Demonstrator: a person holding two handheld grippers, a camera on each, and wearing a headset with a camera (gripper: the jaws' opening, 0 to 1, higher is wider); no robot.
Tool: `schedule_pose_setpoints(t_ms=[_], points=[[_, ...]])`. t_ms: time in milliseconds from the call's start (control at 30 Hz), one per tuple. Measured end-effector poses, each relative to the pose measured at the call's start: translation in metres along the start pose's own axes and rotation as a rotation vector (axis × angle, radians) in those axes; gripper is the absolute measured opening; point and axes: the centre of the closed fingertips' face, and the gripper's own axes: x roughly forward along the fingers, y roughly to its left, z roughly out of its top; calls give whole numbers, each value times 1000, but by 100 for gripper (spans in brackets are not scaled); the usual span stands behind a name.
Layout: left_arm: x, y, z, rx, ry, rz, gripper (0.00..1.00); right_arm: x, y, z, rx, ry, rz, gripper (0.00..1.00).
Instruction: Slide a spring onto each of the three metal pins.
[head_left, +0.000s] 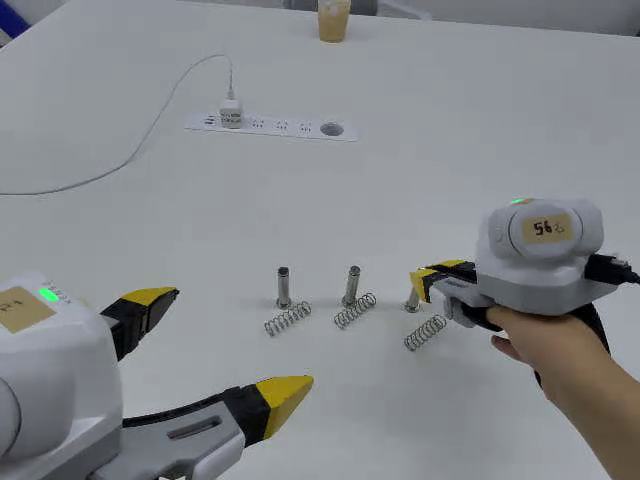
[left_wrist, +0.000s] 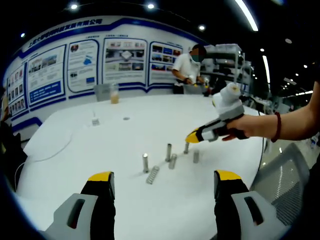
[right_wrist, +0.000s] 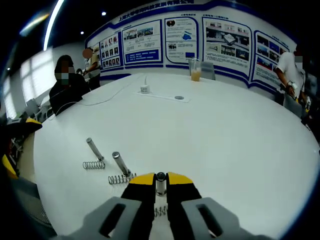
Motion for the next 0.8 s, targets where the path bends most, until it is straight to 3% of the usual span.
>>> schedule_pose_setpoints(t_ms=[467,733,800], points=[[0,0,0,9,3,6,81,1,1,0,20,-10,4,9],[2,3,-3,46,17,10,79,1,1,0,17,-8,13,9],[3,5,-4,57,22,13,79,-1,1,-1,16,-6,9,14]])
